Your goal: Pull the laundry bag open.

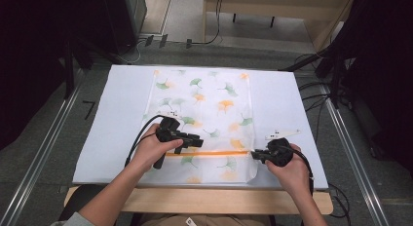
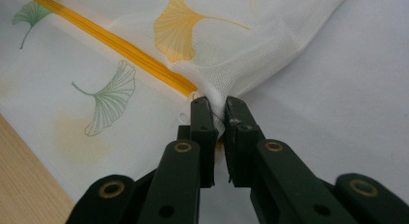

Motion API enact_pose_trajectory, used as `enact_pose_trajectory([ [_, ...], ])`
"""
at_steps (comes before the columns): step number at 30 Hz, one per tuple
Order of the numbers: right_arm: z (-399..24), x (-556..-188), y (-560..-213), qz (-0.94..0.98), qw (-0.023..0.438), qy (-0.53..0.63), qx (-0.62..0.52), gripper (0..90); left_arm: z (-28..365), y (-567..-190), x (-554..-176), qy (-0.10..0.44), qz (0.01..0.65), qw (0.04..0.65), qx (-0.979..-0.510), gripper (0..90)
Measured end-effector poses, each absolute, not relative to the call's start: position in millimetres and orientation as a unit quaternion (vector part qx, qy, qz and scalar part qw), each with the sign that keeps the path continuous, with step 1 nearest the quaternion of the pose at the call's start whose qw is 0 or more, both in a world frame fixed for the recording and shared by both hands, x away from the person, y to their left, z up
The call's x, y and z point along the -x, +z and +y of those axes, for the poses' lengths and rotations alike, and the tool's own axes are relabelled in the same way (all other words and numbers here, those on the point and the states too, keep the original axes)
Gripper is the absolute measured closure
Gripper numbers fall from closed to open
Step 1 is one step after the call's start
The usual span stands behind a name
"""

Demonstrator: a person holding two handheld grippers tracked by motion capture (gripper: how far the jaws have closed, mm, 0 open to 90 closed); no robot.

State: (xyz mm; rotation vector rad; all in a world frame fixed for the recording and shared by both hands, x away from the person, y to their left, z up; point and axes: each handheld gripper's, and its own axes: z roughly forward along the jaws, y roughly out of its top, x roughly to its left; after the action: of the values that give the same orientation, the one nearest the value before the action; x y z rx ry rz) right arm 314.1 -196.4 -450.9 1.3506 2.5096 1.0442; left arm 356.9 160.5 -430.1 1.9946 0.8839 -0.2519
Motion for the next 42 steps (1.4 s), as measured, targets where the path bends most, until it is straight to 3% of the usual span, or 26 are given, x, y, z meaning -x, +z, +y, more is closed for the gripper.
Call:
enact_pose_trajectory([
  [10,-198,-314,-448,0.819,0.052,0.357,-0.446,84.8,145,-430,-351,-0.123,0.356,0.474,-0.796,67.2],
  [25,-197,-314,-449,0.817,0.050,0.363,-0.445,84.3,126,-440,-346,-0.130,0.336,0.449,-0.818,73.0],
  [28,-197,-314,-448,0.816,0.047,0.366,-0.446,84.2,123,-440,-345,-0.134,0.341,0.446,-0.817,86.5],
  [30,-198,-314,-448,0.815,0.047,0.368,-0.446,84.2,121,-440,-346,-0.138,0.340,0.446,-0.816,90.0],
  [33,-198,-314,-447,0.813,0.047,0.370,-0.447,84.3,116,-443,-346,-0.143,0.344,0.449,-0.812,90.0],
  [35,-198,-314,-447,0.813,0.046,0.372,-0.446,84.3,113,-445,-346,-0.151,0.345,0.447,-0.812,80.6],
  [42,-197,-313,-445,0.813,0.047,0.372,-0.446,84.3,94,-450,-345,-0.152,0.329,0.441,-0.821,72.5],
])
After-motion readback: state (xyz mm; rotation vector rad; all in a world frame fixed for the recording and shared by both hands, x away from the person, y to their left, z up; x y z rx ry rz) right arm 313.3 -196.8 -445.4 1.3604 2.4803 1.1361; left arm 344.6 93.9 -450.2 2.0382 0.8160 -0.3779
